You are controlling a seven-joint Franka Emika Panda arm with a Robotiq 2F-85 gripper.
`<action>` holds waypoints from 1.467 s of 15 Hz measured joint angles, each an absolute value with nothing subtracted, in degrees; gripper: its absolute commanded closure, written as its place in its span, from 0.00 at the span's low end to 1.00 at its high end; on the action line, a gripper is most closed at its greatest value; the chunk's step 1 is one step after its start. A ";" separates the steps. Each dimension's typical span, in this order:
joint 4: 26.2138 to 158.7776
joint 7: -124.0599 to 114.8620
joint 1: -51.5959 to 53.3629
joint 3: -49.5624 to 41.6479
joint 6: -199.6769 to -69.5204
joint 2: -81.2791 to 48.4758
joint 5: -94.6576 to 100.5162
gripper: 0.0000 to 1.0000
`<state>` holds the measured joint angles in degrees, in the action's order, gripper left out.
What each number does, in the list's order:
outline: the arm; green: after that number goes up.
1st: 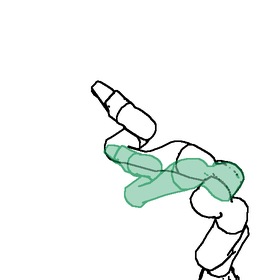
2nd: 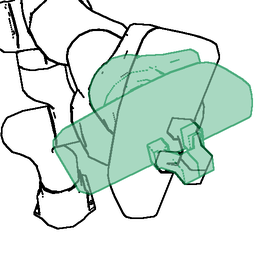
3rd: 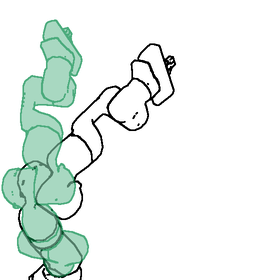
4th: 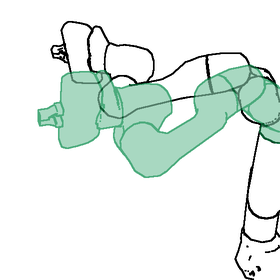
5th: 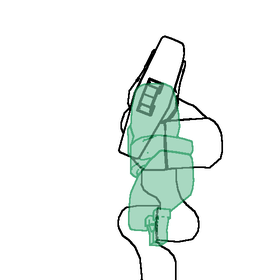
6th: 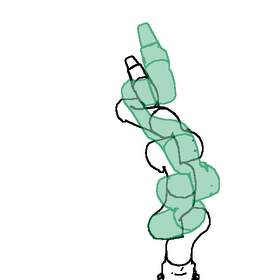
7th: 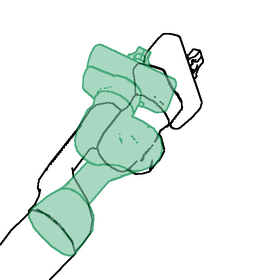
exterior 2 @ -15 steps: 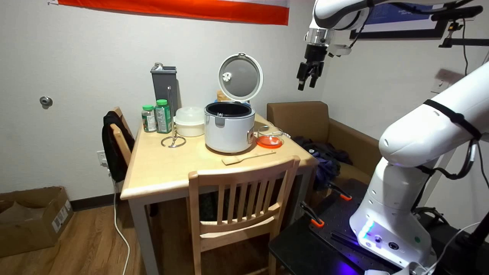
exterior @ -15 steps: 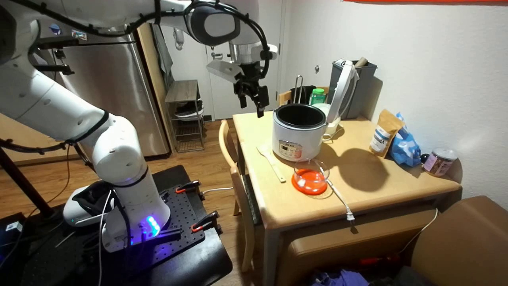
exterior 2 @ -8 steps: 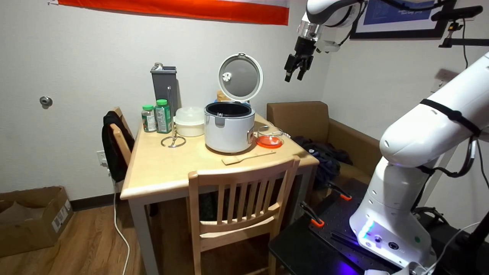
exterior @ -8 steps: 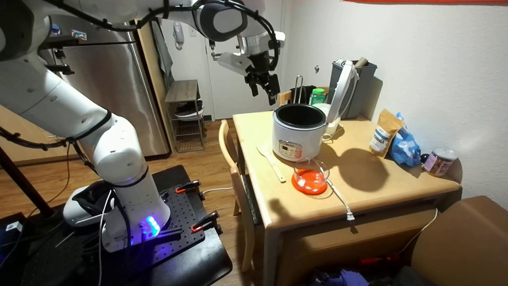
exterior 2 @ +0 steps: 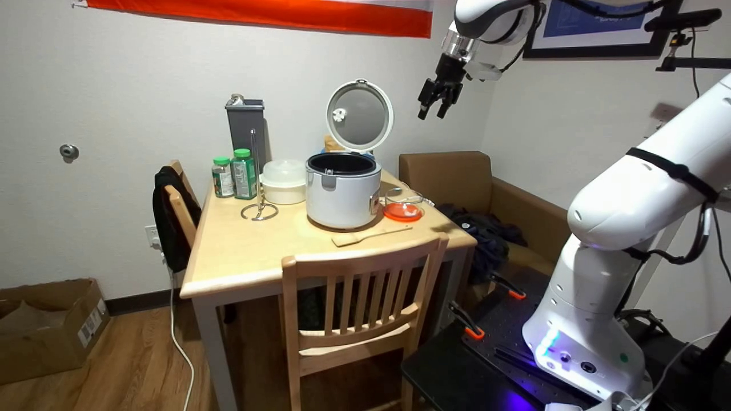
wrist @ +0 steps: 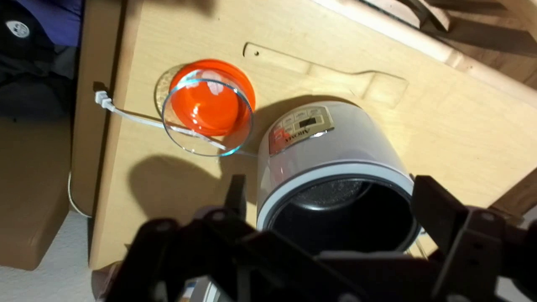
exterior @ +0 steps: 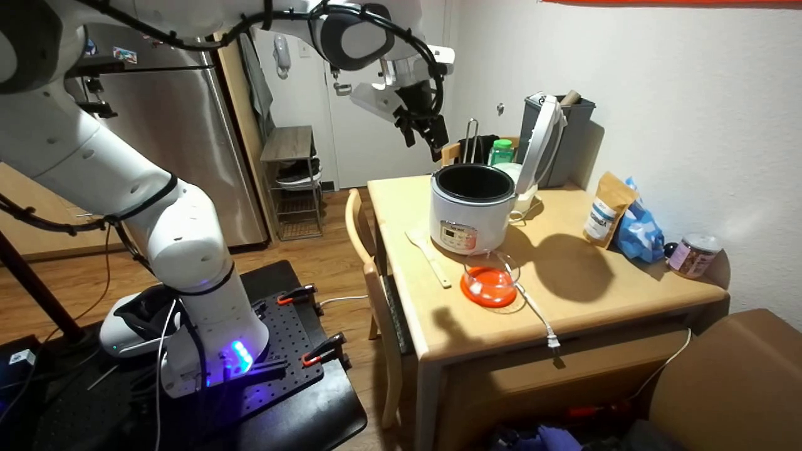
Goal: Close the rice cooker
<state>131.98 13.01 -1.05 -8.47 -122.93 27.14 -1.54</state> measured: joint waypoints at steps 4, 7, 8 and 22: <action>131.11 13.22 1.18 -8.25 -133.69 22.33 -7.38 0.00; 128.64 13.30 3.26 -7.44 -141.20 17.57 -8.71 0.00; 127.46 13.25 3.52 -7.03 -143.64 15.97 -8.75 0.00; 116.87 7.02 1.98 -5.93 -157.17 7.22 -8.71 0.00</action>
<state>116.87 7.02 1.98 -5.93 -157.17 7.22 -8.71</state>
